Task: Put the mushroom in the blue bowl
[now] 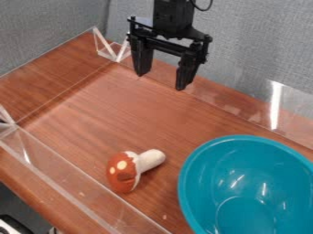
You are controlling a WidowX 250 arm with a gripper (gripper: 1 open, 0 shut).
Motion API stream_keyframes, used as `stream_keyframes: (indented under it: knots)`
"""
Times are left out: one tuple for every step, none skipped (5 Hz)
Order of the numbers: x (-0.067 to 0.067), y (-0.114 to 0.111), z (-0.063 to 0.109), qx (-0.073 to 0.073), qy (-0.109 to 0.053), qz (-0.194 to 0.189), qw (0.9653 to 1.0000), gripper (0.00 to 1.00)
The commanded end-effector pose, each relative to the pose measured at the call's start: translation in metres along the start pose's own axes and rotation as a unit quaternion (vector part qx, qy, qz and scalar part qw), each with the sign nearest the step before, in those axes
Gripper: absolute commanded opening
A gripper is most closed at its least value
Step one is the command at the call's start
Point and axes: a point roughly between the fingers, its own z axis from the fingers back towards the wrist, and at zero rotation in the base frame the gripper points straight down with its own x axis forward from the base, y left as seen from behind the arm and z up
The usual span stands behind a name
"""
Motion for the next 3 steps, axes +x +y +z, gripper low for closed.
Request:
stream_keyframes:
  knots:
    - [-0.002, 0.000, -0.010, 0.000, 0.009, -0.016, 0.9998, 1.00]
    - [-0.014, -0.002, -0.031, 0.000, 0.020, -0.062, 0.9979, 1.00]
    - [-0.025, -0.004, -0.054, -0.003, 0.026, -0.106, 0.9940, 1.00]
